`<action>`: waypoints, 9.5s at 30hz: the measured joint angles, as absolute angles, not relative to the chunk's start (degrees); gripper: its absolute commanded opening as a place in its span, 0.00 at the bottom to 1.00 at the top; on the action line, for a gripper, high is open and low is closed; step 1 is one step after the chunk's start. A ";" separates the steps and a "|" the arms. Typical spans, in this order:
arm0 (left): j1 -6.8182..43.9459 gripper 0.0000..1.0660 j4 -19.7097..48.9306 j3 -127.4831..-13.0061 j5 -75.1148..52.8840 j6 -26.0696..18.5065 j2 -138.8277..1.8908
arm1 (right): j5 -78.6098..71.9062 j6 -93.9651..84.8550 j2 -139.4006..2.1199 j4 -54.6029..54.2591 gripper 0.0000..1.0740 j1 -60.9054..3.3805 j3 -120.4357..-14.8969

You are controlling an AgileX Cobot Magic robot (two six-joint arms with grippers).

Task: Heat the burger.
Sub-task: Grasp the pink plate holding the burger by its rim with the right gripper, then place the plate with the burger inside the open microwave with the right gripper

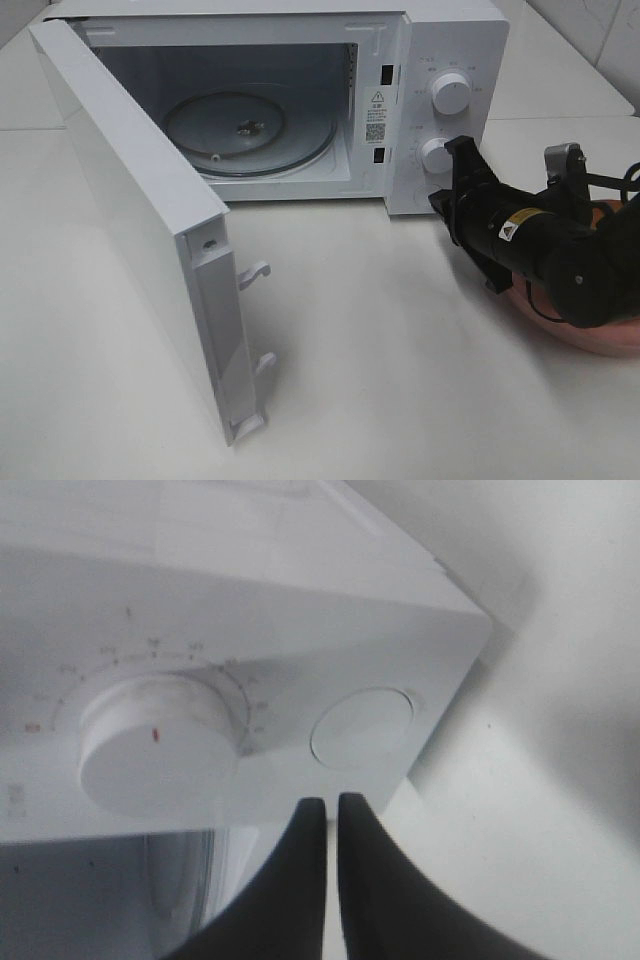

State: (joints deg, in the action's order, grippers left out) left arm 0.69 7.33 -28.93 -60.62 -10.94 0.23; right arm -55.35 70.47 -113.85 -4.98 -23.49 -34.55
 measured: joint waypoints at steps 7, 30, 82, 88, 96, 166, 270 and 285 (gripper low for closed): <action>0.69 0.00 7.33 -28.93 -60.62 -10.94 0.23 | -59.36 53.97 -112.93 7.56 0.07 -23.49 -33.23; 0.69 0.00 7.33 -28.93 -60.62 -10.94 0.23 | -47.33 11.12 -104.28 20.17 0.09 -23.49 -33.12; 0.69 0.00 7.33 -28.93 -60.62 -10.94 0.23 | 37.76 1.20 -87.61 -1.43 0.66 -23.49 -56.04; 0.69 0.00 7.33 -28.93 -60.62 -10.94 0.23 | 38.50 2.35 -92.19 -0.74 0.66 -23.49 -56.04; 0.69 0.00 7.33 -28.93 -60.62 -10.94 0.23 | 38.73 3.95 -98.61 6.42 0.65 -23.49 -57.18; 0.69 0.00 7.33 -28.93 -60.62 -10.94 0.23 | 36.78 4.01 -105.31 21.60 0.00 -35.47 -50.99; 0.69 0.00 7.33 -28.93 -60.62 -10.94 0.23 | 21.08 -66.86 -108.12 24.35 0.00 -45.72 -67.67; 0.69 0.00 7.33 -28.93 -60.62 -10.94 0.23 | 29.34 -68.47 -117.06 18.85 0.00 -43.09 -83.65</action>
State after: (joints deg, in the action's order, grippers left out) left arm 0.69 7.33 -28.93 -60.62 -10.94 0.23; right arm 29.34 -68.47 -117.06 18.85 -43.09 -83.65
